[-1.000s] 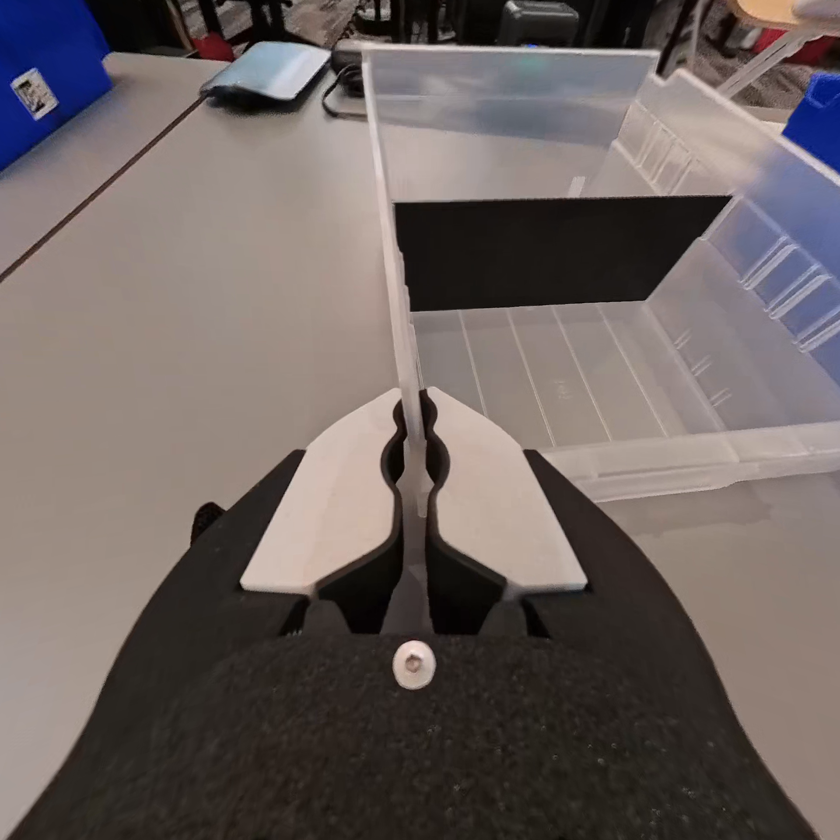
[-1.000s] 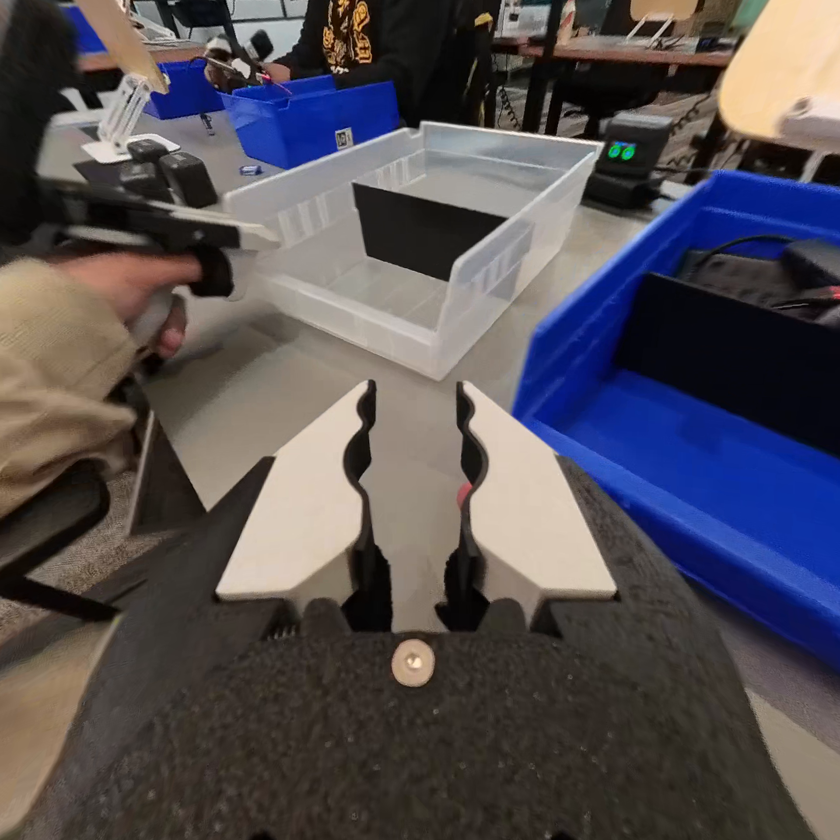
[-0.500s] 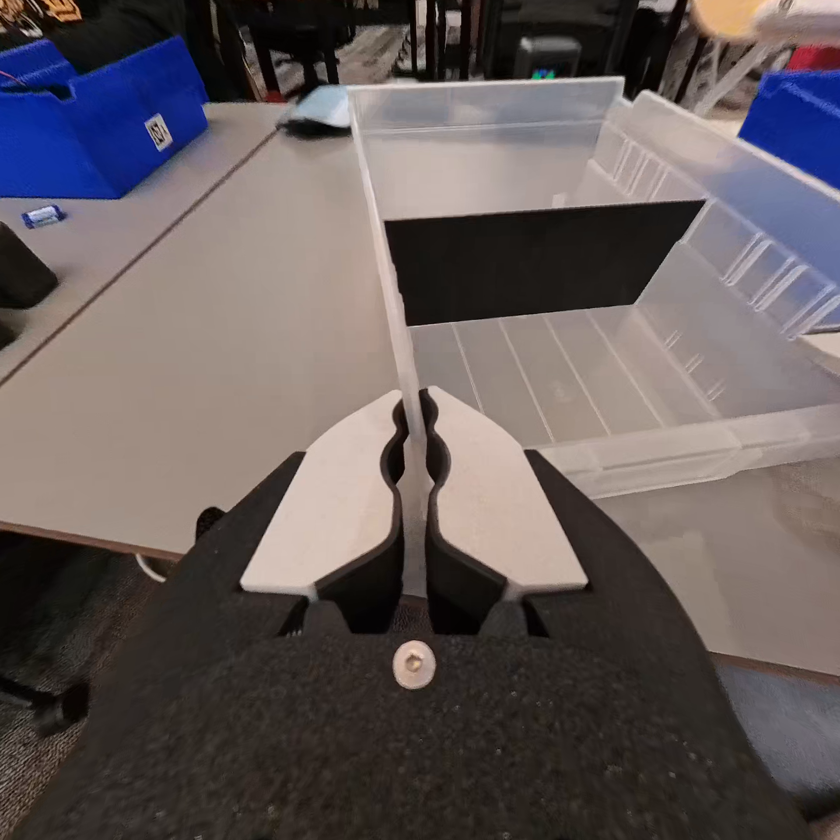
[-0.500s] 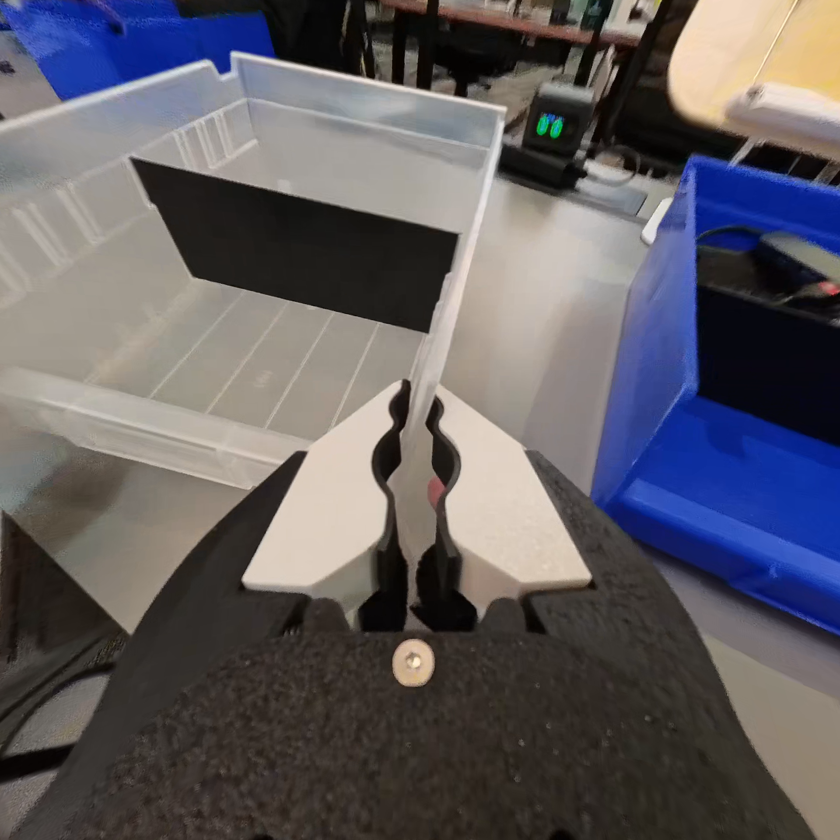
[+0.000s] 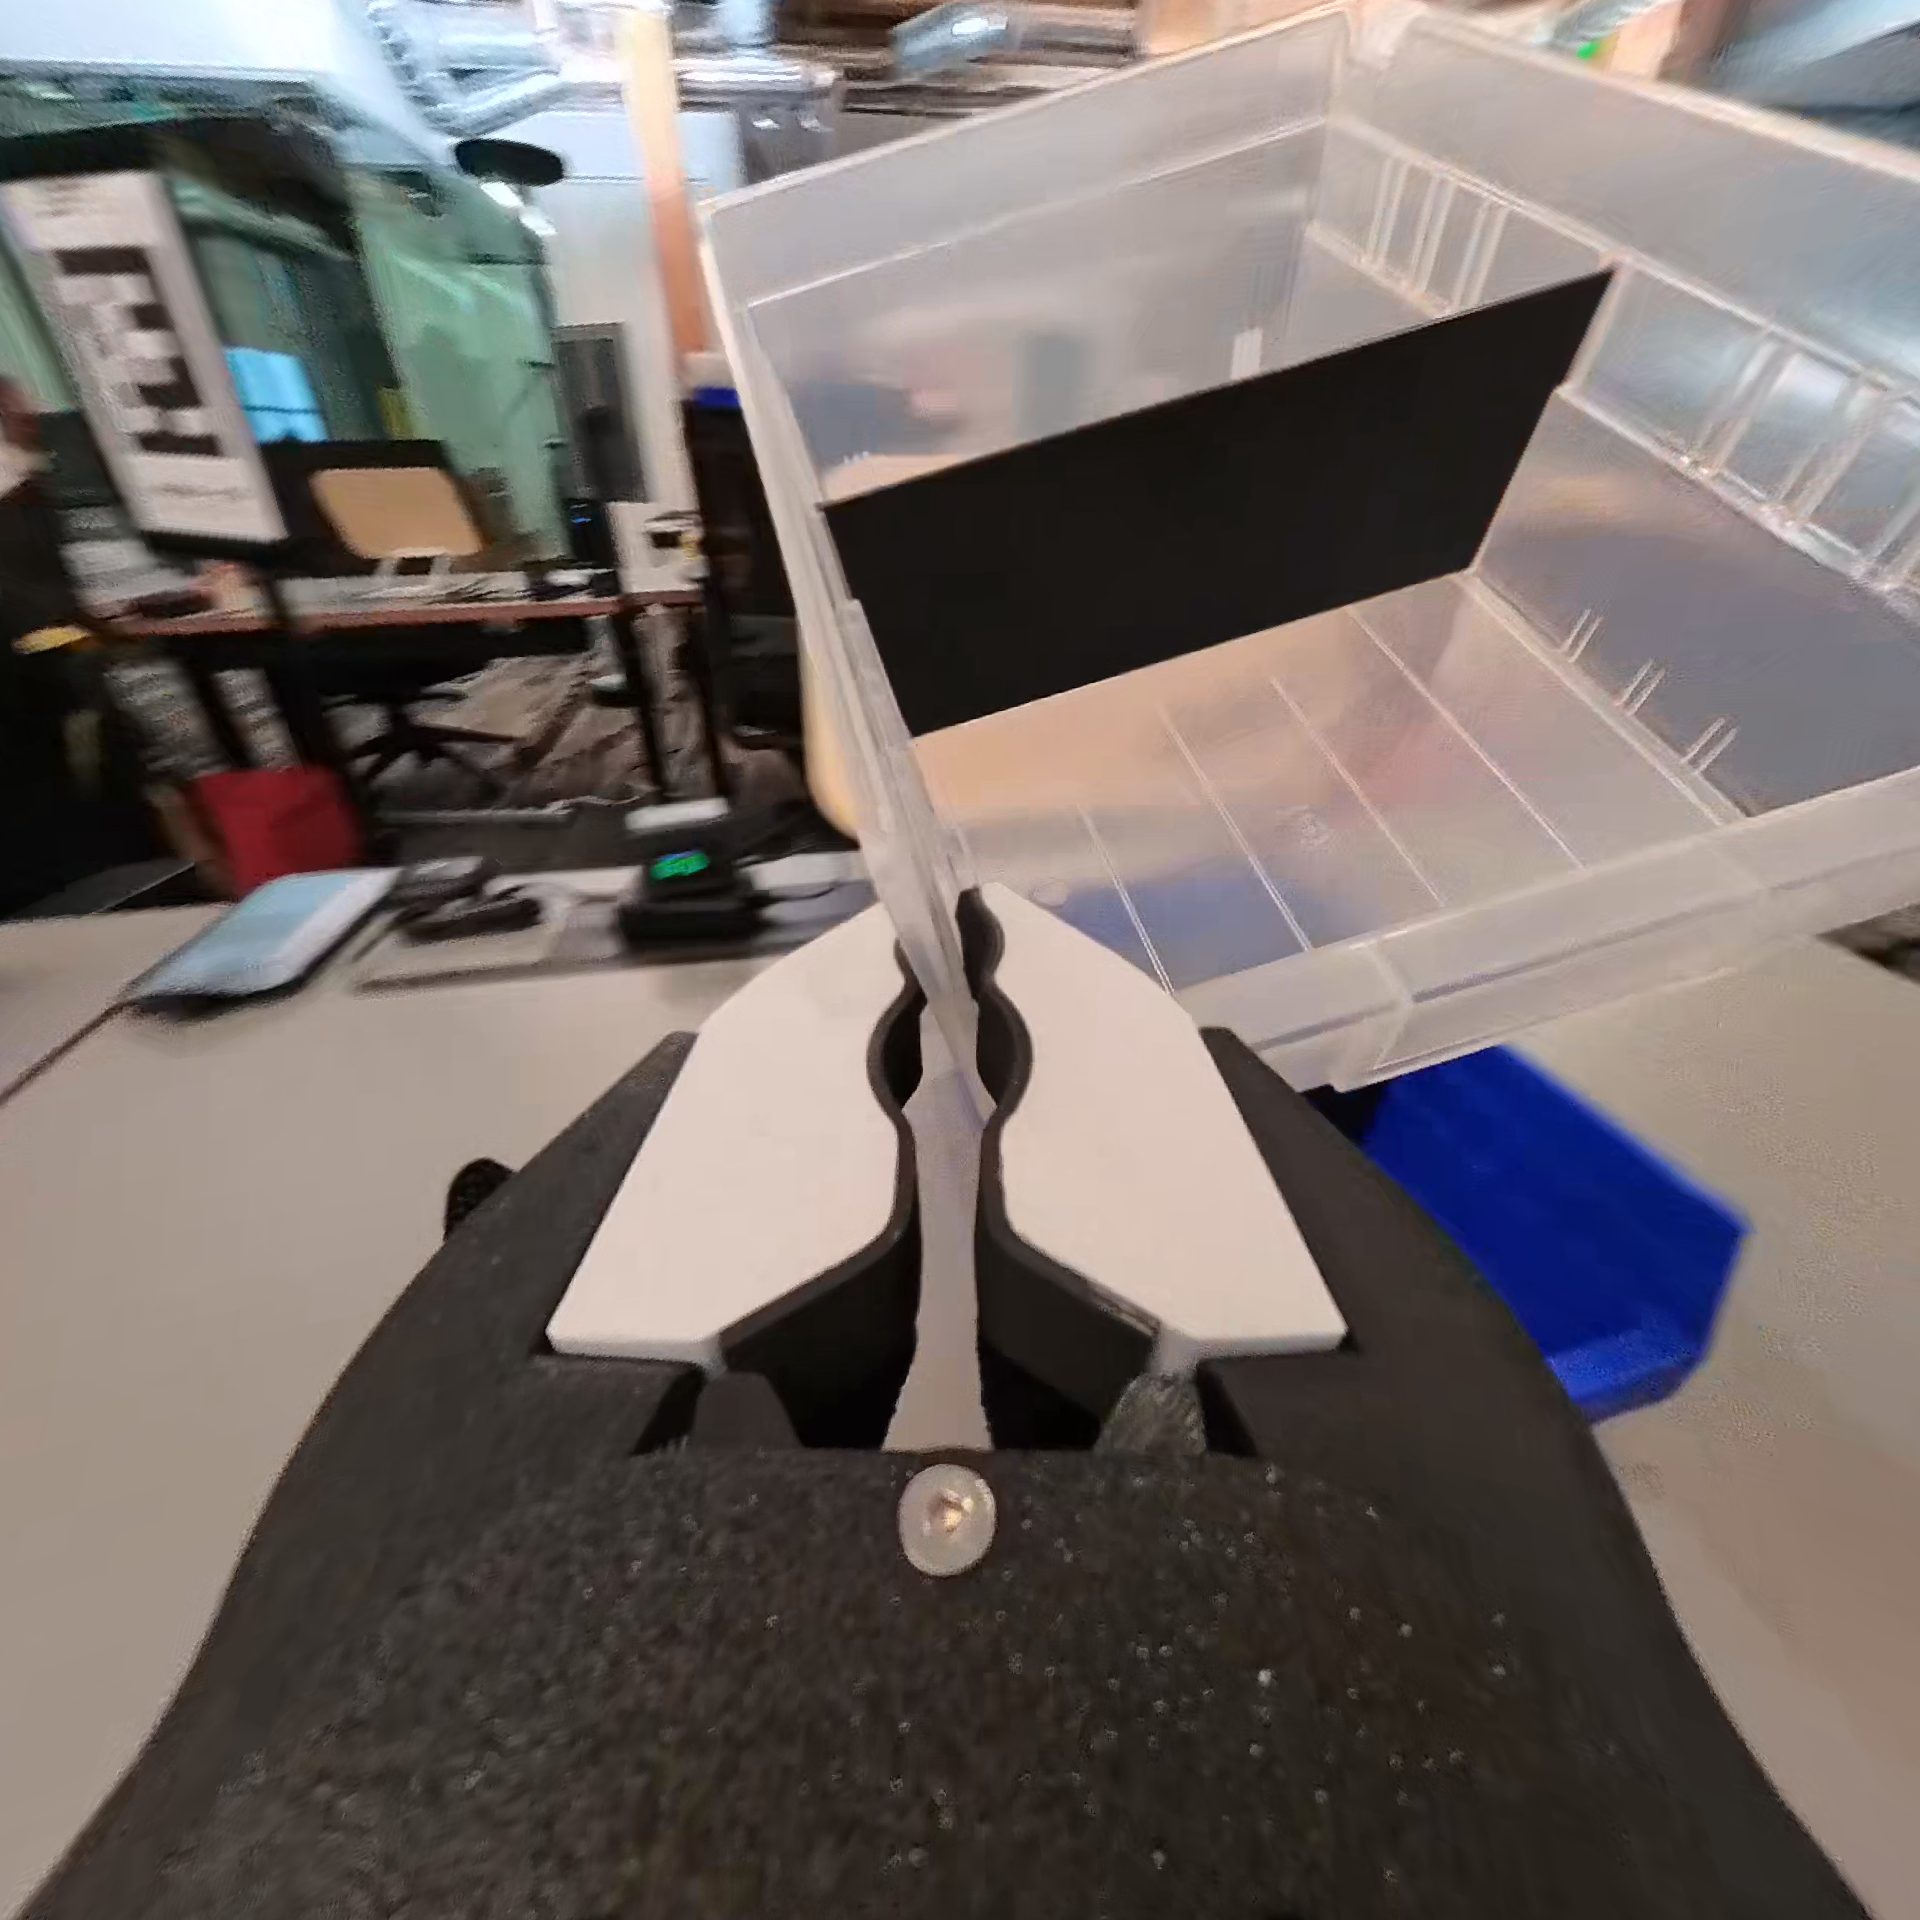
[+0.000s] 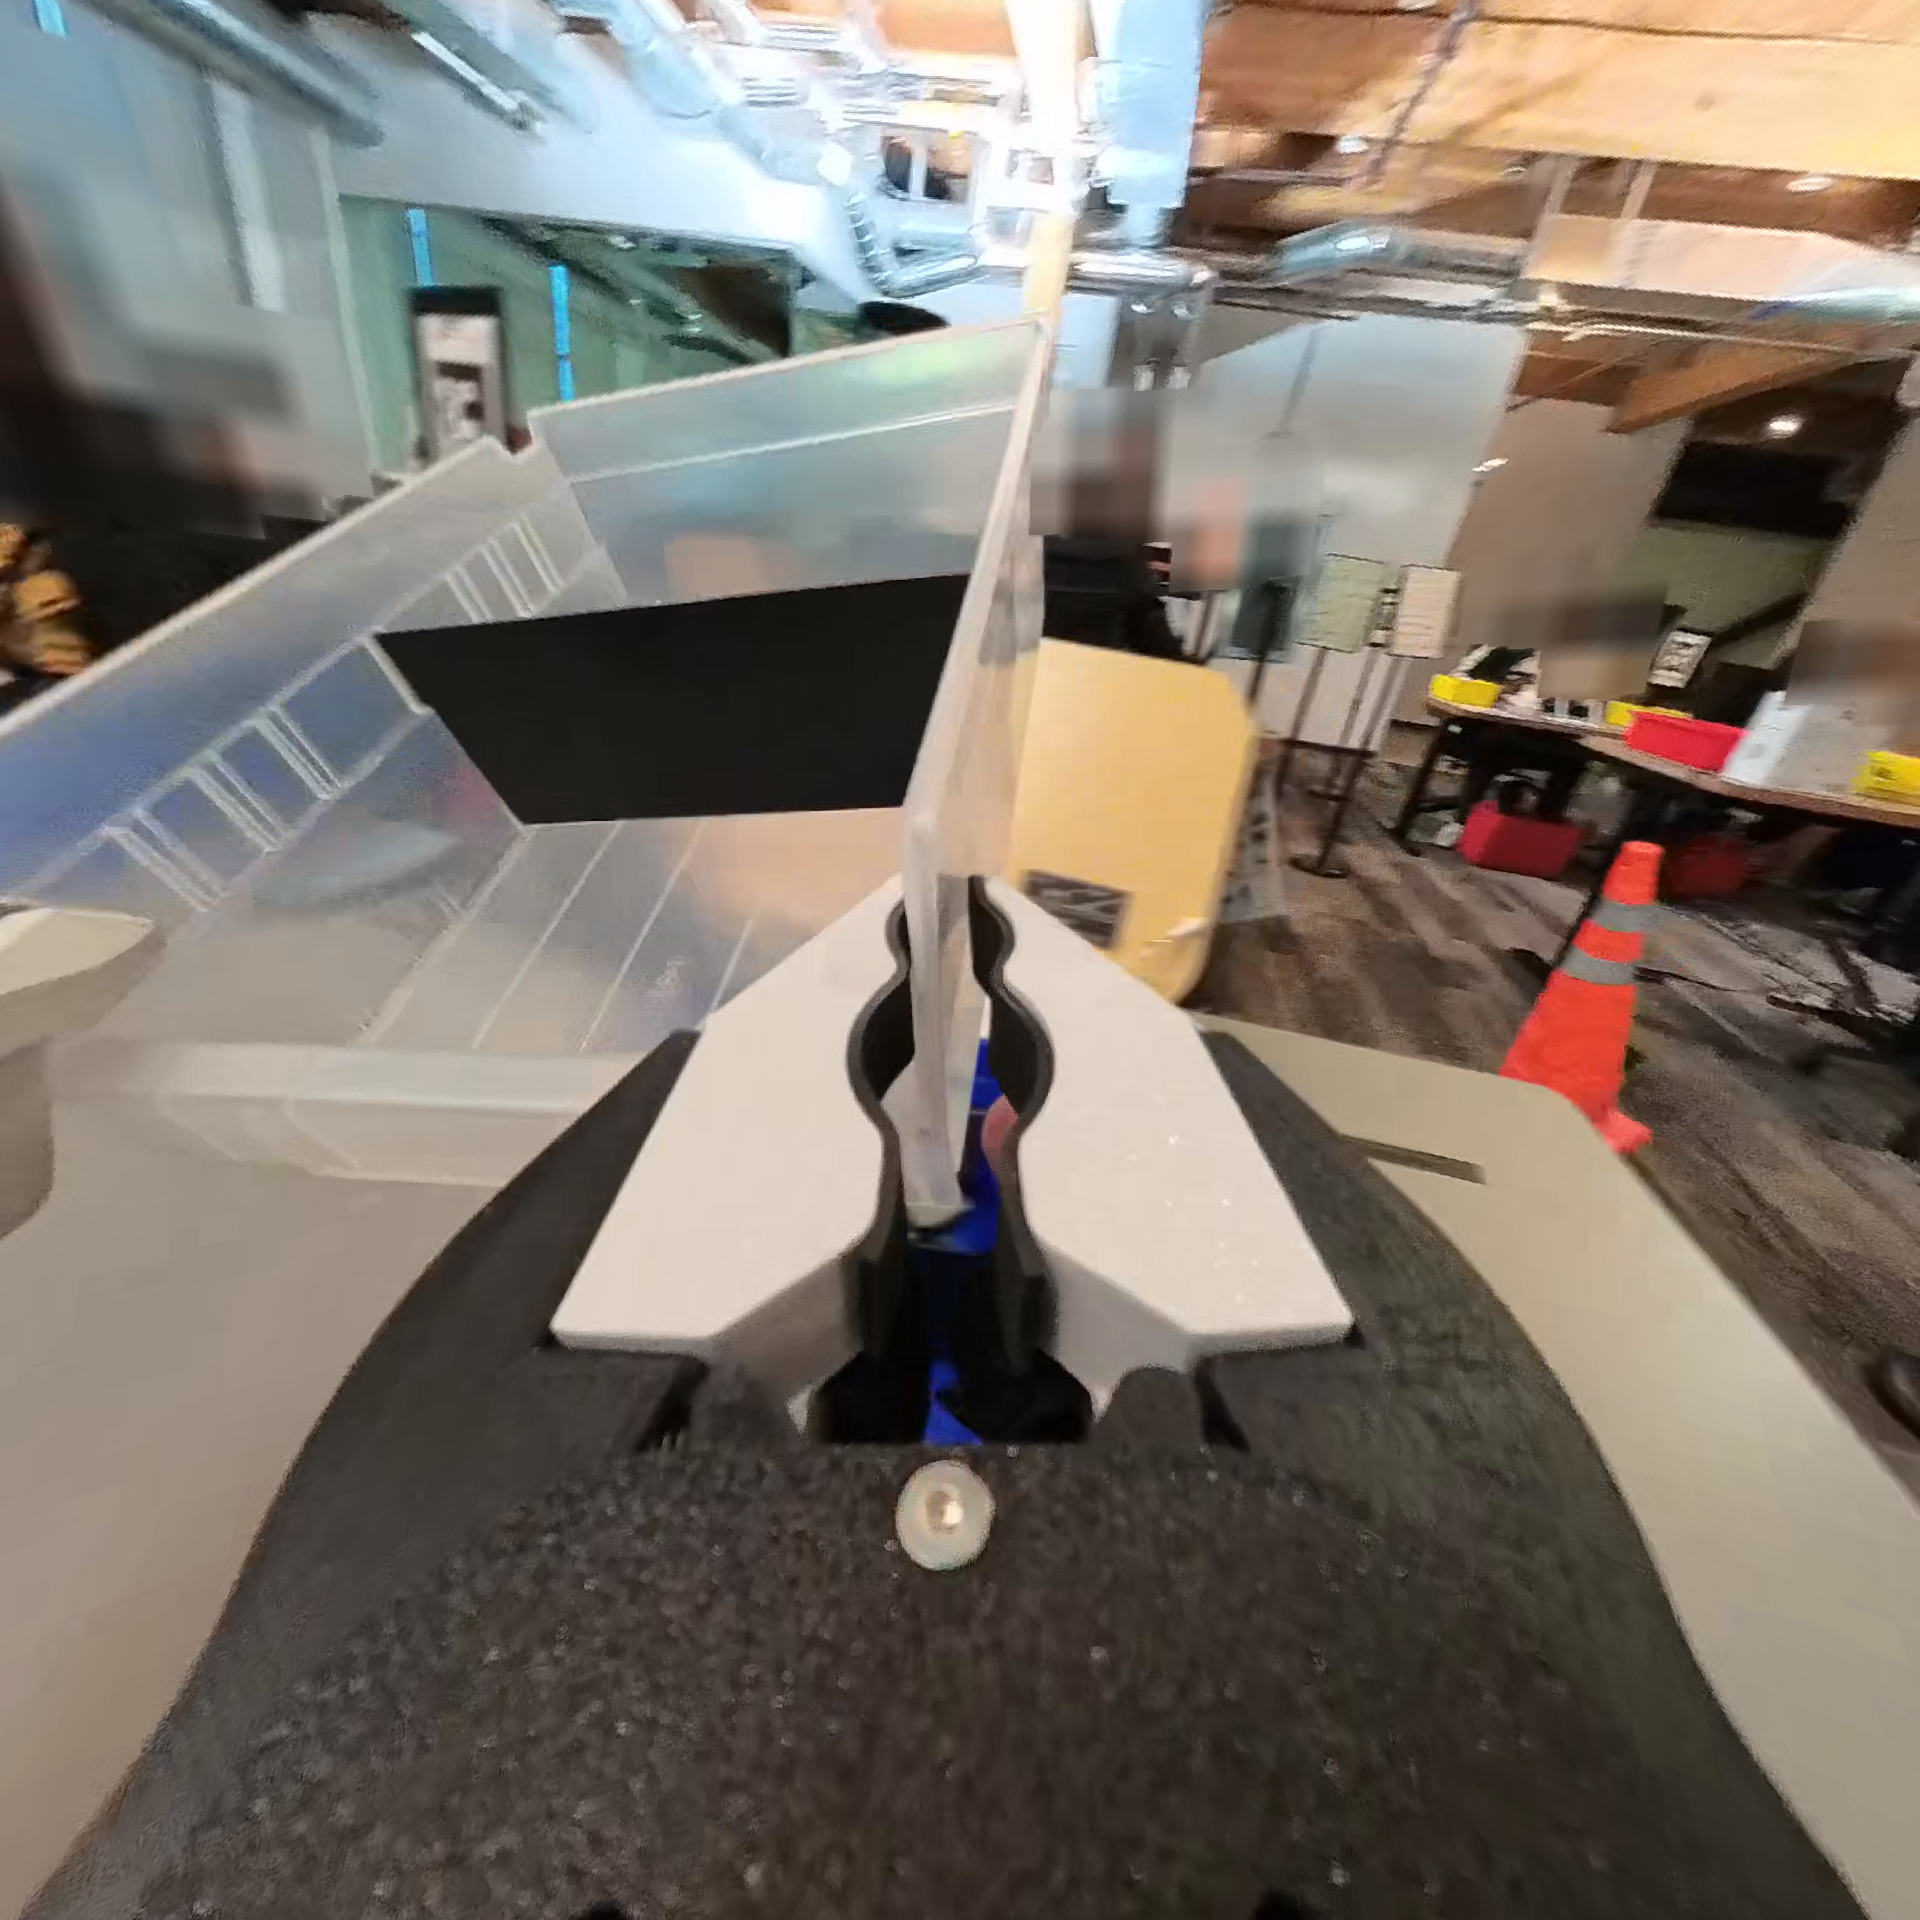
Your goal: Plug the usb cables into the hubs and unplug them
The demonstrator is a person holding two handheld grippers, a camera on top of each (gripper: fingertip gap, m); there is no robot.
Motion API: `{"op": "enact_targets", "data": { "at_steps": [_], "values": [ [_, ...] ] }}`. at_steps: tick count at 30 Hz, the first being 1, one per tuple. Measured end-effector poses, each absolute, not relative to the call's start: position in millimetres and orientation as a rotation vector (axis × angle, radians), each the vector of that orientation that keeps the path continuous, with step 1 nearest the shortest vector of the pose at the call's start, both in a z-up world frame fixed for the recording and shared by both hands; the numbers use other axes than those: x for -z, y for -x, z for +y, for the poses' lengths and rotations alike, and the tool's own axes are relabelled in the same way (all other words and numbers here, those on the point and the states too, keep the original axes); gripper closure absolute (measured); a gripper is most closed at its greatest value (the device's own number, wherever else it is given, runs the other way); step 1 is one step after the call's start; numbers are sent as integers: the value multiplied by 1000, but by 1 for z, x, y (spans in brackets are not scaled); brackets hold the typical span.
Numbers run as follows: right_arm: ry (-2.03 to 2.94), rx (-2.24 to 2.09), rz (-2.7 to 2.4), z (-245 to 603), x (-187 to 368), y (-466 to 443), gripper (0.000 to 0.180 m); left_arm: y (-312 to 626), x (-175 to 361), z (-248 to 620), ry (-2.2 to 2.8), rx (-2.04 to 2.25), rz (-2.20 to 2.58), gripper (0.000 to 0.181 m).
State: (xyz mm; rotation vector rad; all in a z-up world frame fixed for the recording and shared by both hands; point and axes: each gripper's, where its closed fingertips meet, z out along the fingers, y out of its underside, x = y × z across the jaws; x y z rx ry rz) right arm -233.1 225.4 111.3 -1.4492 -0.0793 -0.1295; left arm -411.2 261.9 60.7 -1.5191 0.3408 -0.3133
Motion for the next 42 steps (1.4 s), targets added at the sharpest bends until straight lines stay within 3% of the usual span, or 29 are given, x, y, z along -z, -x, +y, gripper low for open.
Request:
{"op": "enact_targets", "data": {
  "at_steps": [3, 7, 11, 15, 28, 34, 36, 37, 40, 42],
  "values": [
    [1490, 190, 73, 216, -109, 130, 175, 306, -63, 265, 1542, 396, 470, 175],
    [1606, 264, 268, 190, -65, -2, 178, 177, -42, 250, 1565, 414, 595, 174],
    [1726, 250, 359, 175, 10, -100, 178, 82, 22, 233, 1618, 374, 702, 173],
    [1850, 226, 408, 168, 84, -139, 179, 45, 92, 227, 1735, 341, 794, 174],
    [2015, 102, 395, 195, 139, -148, 173, 44, 132, 213, 1818, 438, 852, 162],
    [1892, 321, 372, 181, 99, -160, 151, 90, 67, 196, 1650, 609, 787, 146],
    [1809, 382, 363, 175, 71, -154, 150, 123, 34, 192, 1568, 735, 760, 131],
    [1767, 388, 342, 175, 56, -143, 150, 148, 16, 196, 1524, 756, 712, 132],
    [1721, 257, 118, 196, 16, -59, 151, 239, -20, 217, 1462, 655, 562, 135],
    [1731, 91, -64, 212, 7, 25, 147, 302, -15, 234, 1531, 475, 470, 134]
  ]
}}
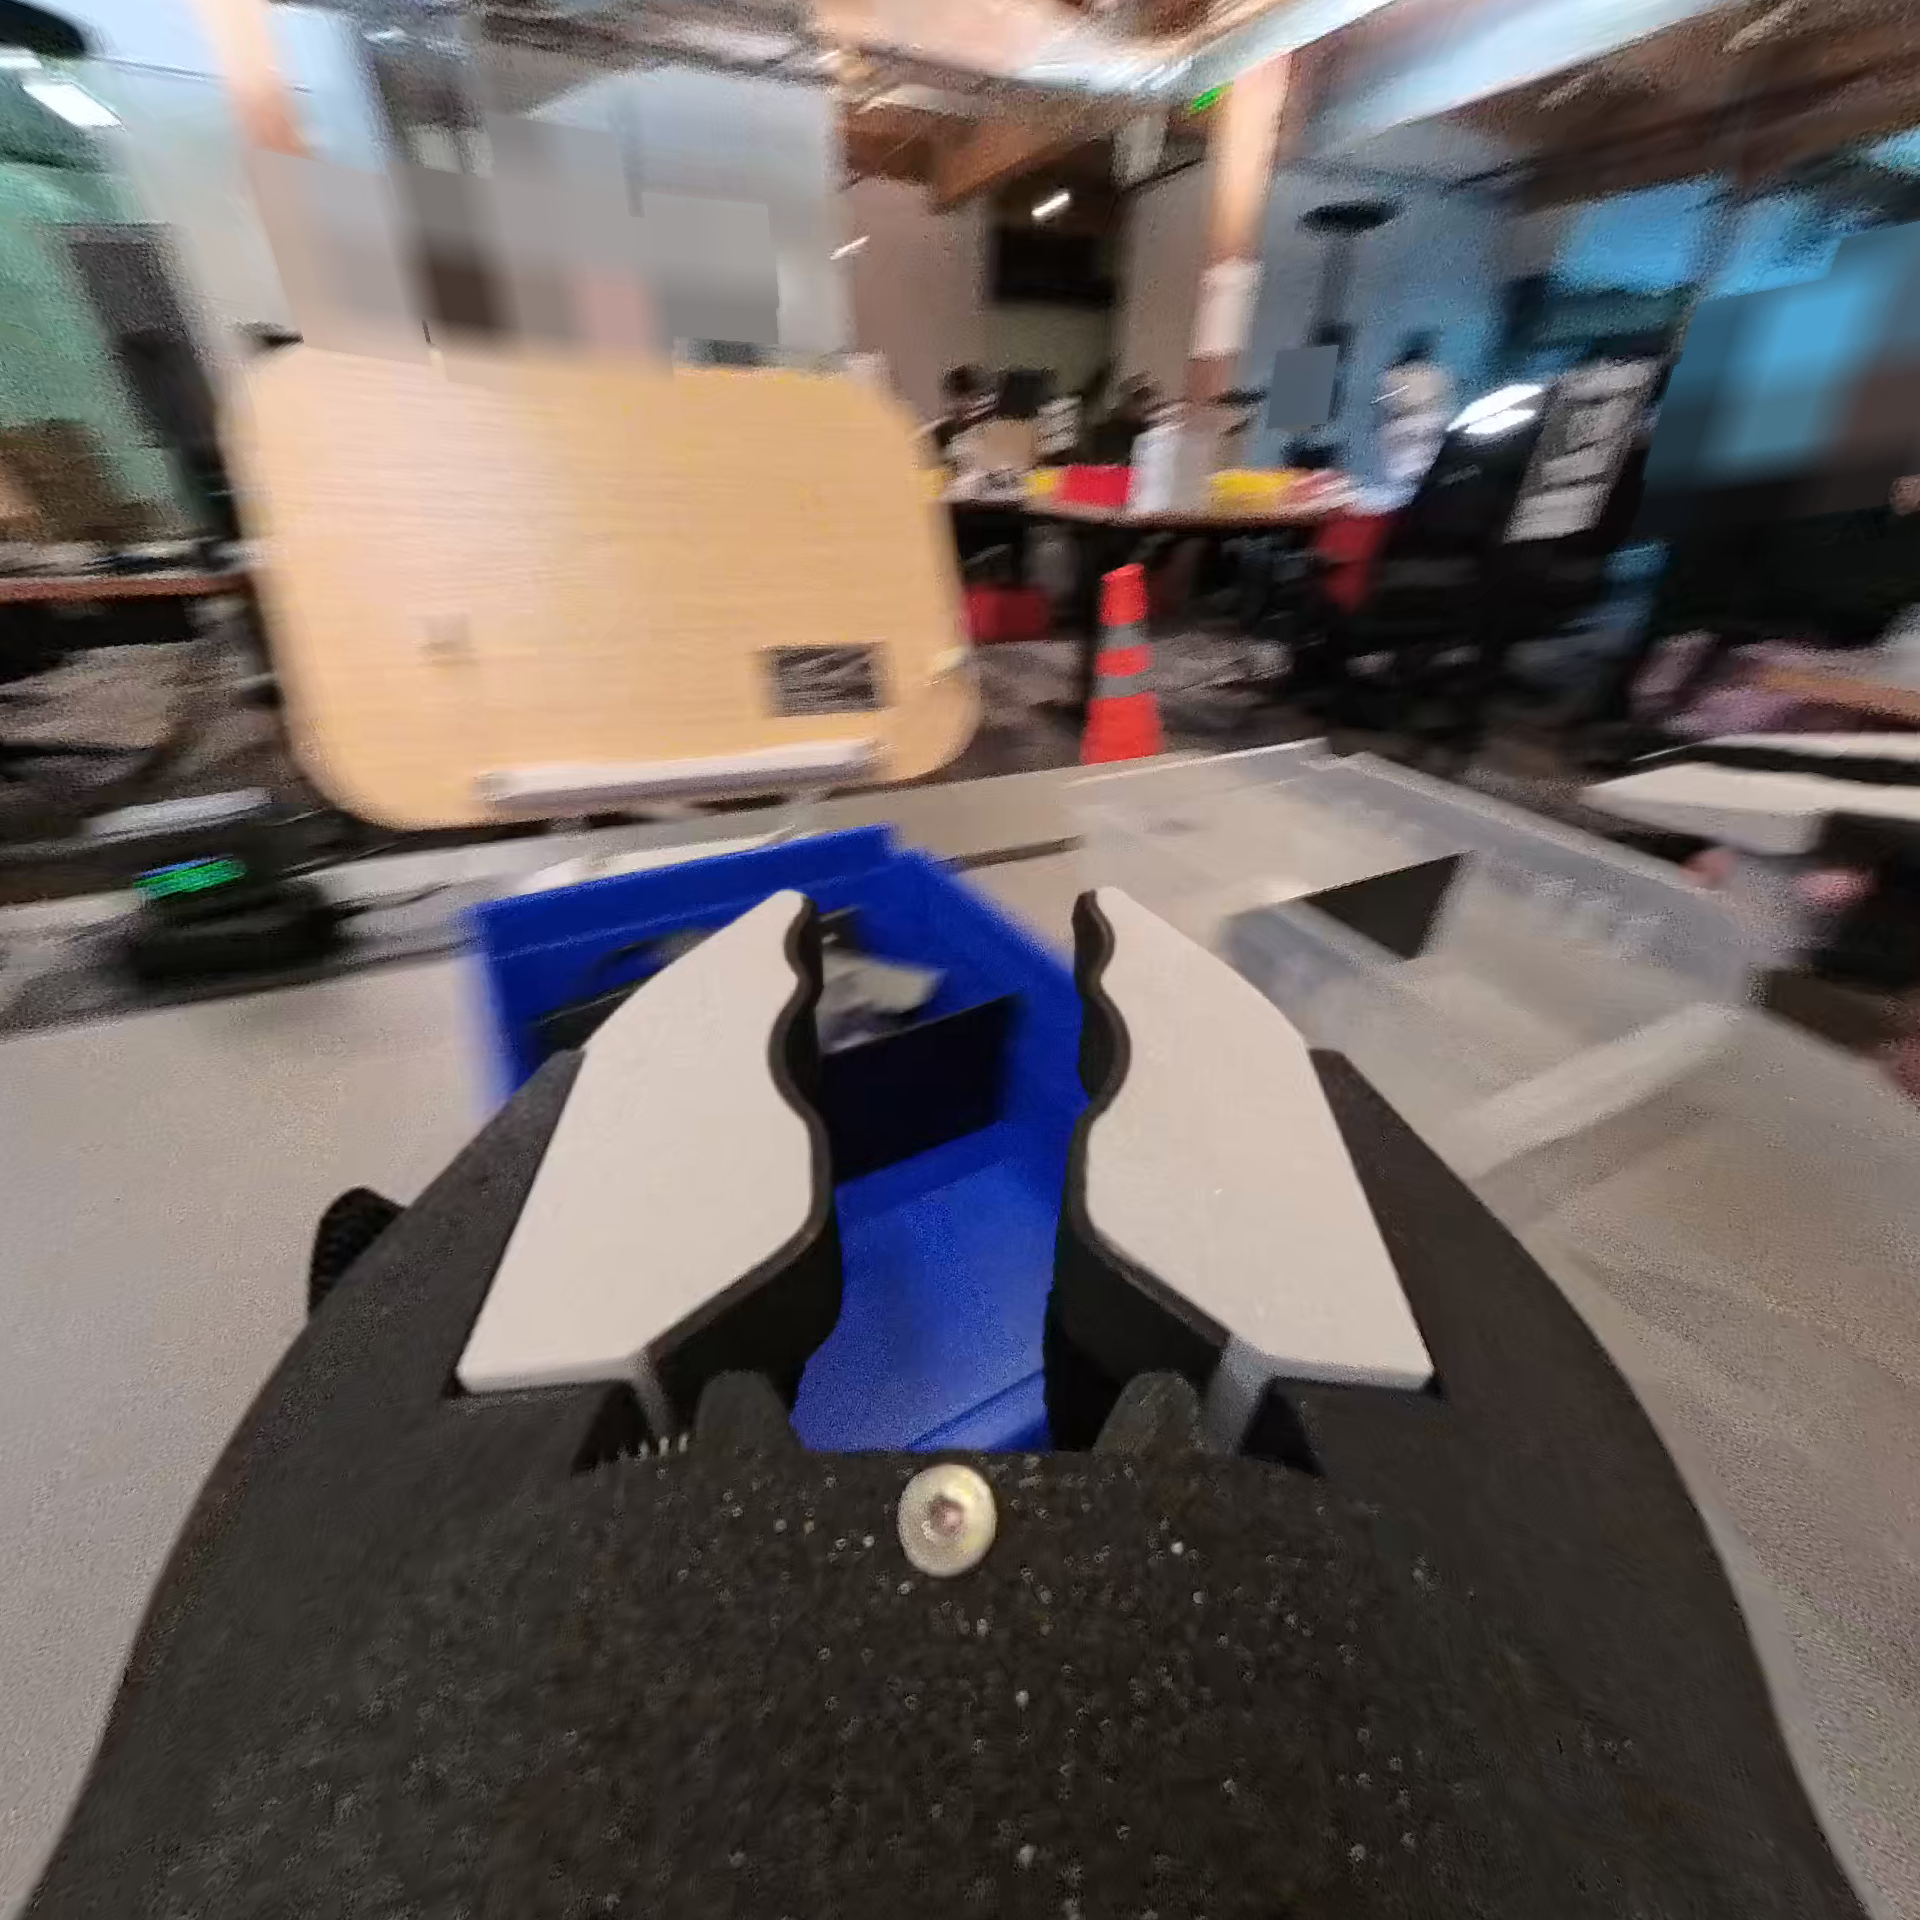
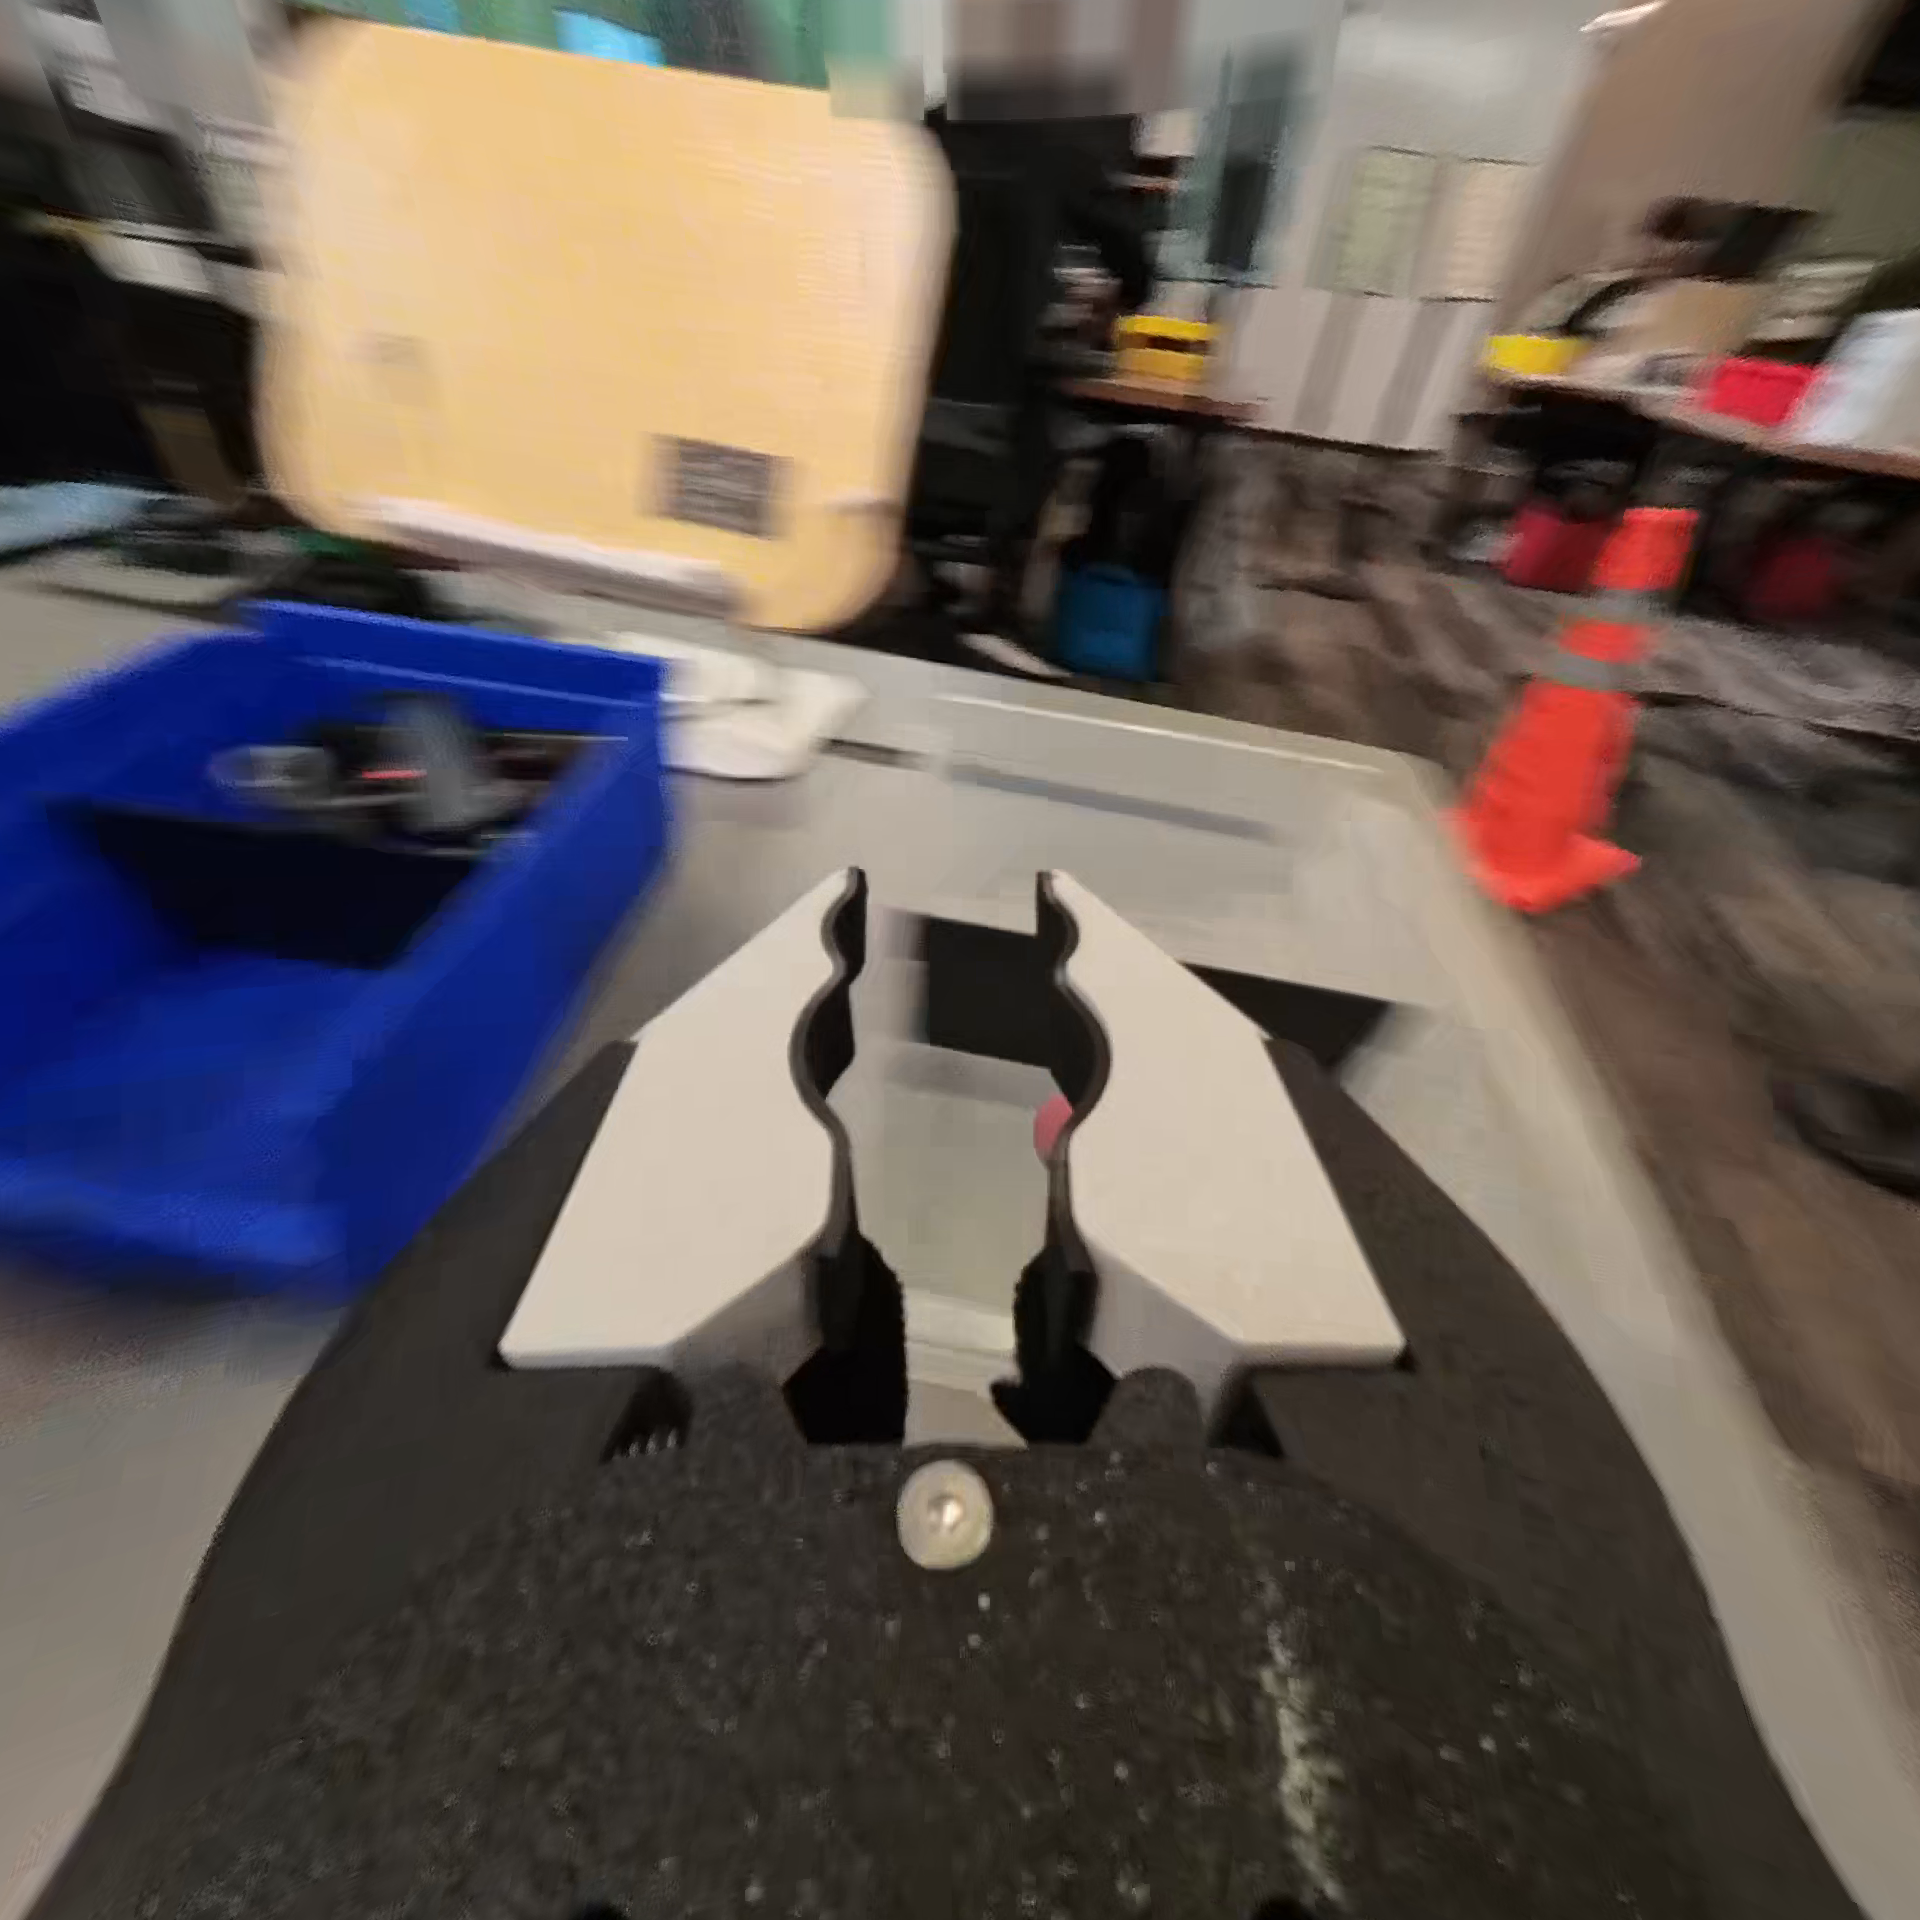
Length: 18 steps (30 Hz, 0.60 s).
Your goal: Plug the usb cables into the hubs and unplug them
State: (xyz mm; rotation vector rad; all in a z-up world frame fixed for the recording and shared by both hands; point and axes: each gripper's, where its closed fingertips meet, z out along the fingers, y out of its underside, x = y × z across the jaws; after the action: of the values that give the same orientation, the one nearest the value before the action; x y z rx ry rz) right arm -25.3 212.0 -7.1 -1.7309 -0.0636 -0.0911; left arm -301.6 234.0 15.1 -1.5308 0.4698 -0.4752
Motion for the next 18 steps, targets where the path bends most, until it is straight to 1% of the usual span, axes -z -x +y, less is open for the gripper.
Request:
{"op": "enact_targets", "data": {
  "at_steps": [2, 3, 4, 8, 10, 12, 13, 16, 18],
  "values": [
    [1754, -180, -173, 220, 15, 115, 135, 352, 8, 245, 1610, 296, 396, 130],
    [1765, -272, -172, 223, 24, 147, 127, 367, 24, 248, 1651, 244, 377, 130],
    [1776, -292, -158, 227, 36, 166, 125, 375, 42, 249, 1702, 229, 368, 130],
    [1903, -114, -56, 240, 99, 180, 127, 372, 96, 253, 1834, 230, 398, 130],
    [1993, -34, -11, 245, 128, 179, 136, 364, 111, 259, 1882, 202, 443, 136],
    [2024, 74, -12, 249, 136, 175, 161, 364, 121, 268, 1942, 127, 451, 143],
    [2012, 104, -15, 251, 133, 175, 175, 365, 122, 271, 1954, 110, 438, 158],
    [2005, 124, 9, 251, 132, 178, 176, 372, 122, 278, 1978, 178, 372, 176],
    [2006, 155, 21, 248, 127, 188, 177, 381, 120, 282, 1976, 208, 365, 177]
  ]
}}
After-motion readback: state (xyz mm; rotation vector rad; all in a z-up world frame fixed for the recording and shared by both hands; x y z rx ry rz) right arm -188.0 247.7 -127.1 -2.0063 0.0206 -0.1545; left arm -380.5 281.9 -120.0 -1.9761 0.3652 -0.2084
